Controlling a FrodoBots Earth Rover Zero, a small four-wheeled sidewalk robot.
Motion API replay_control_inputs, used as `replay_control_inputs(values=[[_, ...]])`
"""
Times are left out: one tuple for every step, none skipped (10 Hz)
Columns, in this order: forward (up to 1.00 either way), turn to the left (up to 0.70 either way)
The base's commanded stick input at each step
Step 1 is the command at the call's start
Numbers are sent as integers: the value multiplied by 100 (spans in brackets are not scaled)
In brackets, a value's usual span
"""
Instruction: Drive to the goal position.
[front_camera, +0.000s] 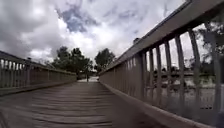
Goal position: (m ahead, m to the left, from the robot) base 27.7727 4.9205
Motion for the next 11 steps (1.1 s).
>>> replay_control_inputs(values=[[54,1],[54,1],[54,1],[54,1],[54,1],[54,1],[54,1],[54,1],[54,1],[54,1],[52,2]])
